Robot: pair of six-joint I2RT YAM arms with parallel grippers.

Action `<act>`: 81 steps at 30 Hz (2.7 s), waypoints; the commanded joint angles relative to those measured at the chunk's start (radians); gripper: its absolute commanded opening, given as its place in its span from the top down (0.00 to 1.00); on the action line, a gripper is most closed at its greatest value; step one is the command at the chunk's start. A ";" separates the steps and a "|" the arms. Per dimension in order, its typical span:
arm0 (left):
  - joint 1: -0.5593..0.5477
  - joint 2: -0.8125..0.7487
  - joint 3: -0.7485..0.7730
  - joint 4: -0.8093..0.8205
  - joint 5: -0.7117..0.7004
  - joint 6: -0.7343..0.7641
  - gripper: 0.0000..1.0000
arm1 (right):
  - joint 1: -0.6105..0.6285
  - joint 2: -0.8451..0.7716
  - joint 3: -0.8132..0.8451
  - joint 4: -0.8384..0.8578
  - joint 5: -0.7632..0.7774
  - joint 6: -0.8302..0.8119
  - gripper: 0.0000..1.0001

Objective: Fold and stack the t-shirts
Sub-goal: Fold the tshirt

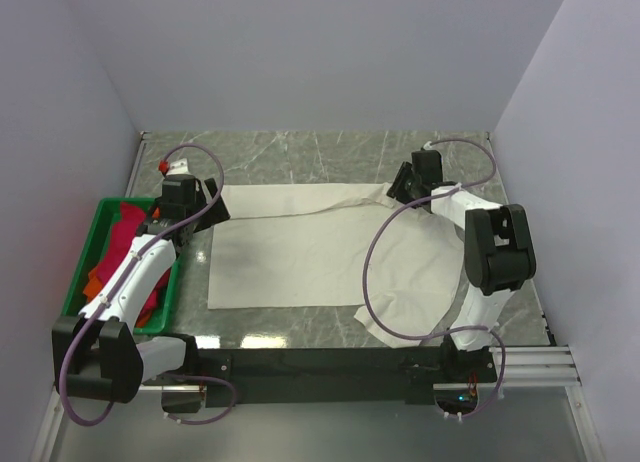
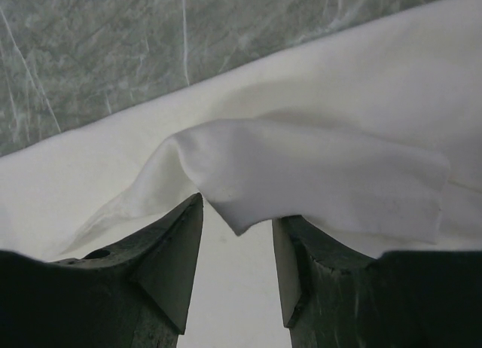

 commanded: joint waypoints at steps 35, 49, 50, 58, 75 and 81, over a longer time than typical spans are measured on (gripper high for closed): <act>0.000 -0.006 -0.002 0.016 0.028 0.016 0.03 | -0.010 -0.191 -0.053 -0.190 -0.201 0.206 1.00; 0.000 0.015 0.004 0.011 0.048 0.016 0.03 | 0.082 -0.127 -0.106 -0.213 -0.376 0.146 0.82; 0.000 0.017 0.002 0.011 0.049 0.016 0.03 | 0.090 -0.121 -0.099 -0.212 -0.385 0.138 0.81; 0.000 0.017 -0.004 0.026 0.112 0.013 0.03 | 0.096 -0.199 -0.066 -0.279 -0.319 0.050 0.60; -0.002 0.018 -0.004 0.029 0.111 0.008 0.03 | -0.252 -0.176 -0.173 -0.187 -0.202 0.111 0.55; -0.002 0.017 -0.005 0.028 0.103 0.010 0.03 | -0.269 -0.119 -0.181 -0.124 -0.216 0.121 0.56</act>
